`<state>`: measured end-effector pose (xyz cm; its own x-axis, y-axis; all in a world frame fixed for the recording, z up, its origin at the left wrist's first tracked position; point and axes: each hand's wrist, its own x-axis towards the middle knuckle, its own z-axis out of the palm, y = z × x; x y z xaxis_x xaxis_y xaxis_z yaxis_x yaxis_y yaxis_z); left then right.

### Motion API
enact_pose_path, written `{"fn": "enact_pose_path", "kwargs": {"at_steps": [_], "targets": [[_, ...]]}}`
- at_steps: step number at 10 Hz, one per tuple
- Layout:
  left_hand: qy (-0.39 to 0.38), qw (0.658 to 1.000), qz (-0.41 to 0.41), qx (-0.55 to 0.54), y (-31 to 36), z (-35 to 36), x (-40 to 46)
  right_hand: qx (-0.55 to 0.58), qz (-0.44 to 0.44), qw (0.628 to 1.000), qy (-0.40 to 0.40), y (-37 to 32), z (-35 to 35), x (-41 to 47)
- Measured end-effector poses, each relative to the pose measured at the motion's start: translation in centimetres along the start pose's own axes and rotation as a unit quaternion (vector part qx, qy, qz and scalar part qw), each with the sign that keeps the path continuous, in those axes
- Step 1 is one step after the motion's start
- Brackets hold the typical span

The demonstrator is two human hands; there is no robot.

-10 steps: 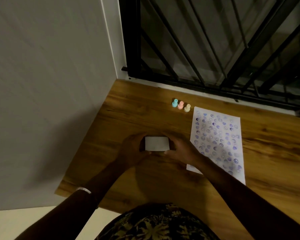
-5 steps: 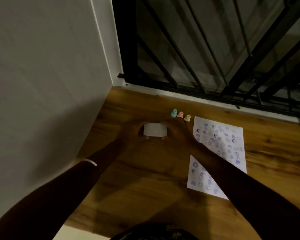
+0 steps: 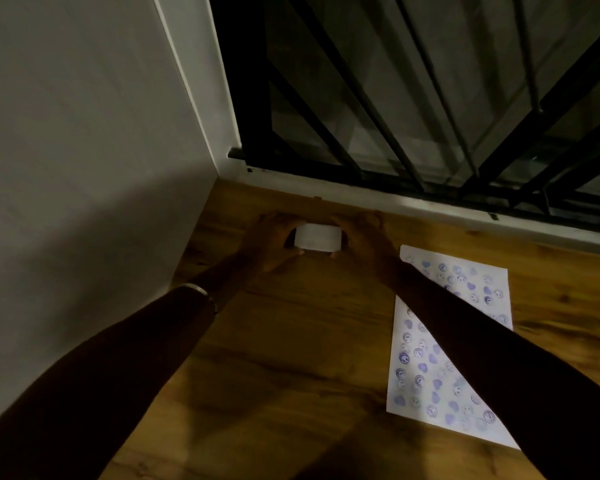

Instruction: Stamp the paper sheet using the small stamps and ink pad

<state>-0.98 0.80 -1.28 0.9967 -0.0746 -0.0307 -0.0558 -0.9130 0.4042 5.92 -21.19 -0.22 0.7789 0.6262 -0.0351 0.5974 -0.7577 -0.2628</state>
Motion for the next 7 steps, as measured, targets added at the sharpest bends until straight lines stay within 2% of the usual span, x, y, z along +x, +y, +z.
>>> {"fn": "enact_pose_path", "kwargs": {"at_steps": [4, 5, 6, 7], "targets": [[0.021, 0.998, 0.006, -0.060, -0.6, 1.2, 0.4, 0.014, 0.045, 0.998, -0.039, 0.1, 0.7, 0.6], [0.016, 0.999, -0.003, -0.051, -0.3, 1.5, 0.2, -0.024, 0.030, 0.998, -0.046, -0.1, 0.5, 0.6], [0.009, 1.000, -0.015, -0.026, 0.4, 1.1, -0.4, -0.008, 0.031, 0.998, -0.047, -1.0, -0.7, -0.2], [0.034, 0.999, -0.007, -0.013, 1.4, 0.7, -1.0, -0.003, 0.035, 0.999, -0.029, -1.4, -1.7, -1.0]]}}
